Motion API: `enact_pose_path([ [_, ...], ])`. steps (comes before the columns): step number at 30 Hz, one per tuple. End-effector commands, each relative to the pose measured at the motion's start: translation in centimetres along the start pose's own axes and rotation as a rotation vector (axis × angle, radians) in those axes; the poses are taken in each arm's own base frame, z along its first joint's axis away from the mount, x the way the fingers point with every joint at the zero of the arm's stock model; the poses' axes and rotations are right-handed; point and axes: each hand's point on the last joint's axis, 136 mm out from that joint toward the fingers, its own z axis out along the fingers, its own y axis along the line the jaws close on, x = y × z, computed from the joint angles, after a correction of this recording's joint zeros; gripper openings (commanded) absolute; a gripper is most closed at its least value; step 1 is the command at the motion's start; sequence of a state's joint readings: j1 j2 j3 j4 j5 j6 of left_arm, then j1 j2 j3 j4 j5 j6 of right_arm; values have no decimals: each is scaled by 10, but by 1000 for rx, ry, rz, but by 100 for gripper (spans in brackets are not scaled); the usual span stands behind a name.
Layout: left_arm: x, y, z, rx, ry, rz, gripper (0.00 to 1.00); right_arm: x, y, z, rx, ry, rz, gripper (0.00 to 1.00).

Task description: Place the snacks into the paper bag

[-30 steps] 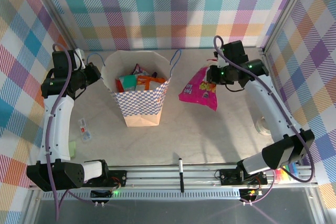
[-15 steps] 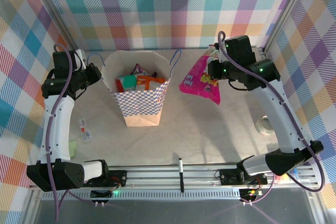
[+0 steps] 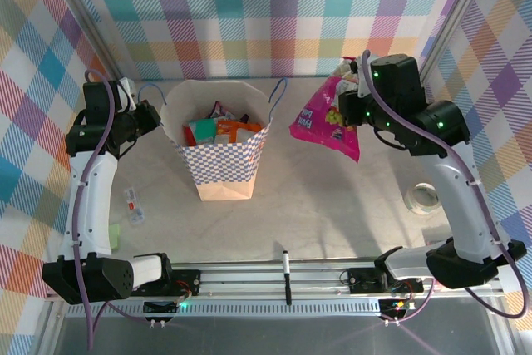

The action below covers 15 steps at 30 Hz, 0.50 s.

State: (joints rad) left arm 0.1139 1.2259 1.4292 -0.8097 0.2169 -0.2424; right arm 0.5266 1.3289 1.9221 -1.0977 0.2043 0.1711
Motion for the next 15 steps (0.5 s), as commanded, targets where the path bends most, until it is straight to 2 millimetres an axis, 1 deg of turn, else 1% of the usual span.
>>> enact_pose_path([
  [1, -6, -4, -12, 17, -38, 20, 12, -66, 16, -50, -82, -292, -15, 0],
  [7, -8, -5, -15, 18, -50, 22, 12, -84, 52, -68, -262, -361, -34, 0],
  [11, -8, -5, -15, 20, -49, 20, 12, -98, 67, -80, -331, -406, -51, 0],
  [15, -7, -5, -16, 16, -51, 22, 12, -107, 83, -84, -401, -422, -76, 0],
])
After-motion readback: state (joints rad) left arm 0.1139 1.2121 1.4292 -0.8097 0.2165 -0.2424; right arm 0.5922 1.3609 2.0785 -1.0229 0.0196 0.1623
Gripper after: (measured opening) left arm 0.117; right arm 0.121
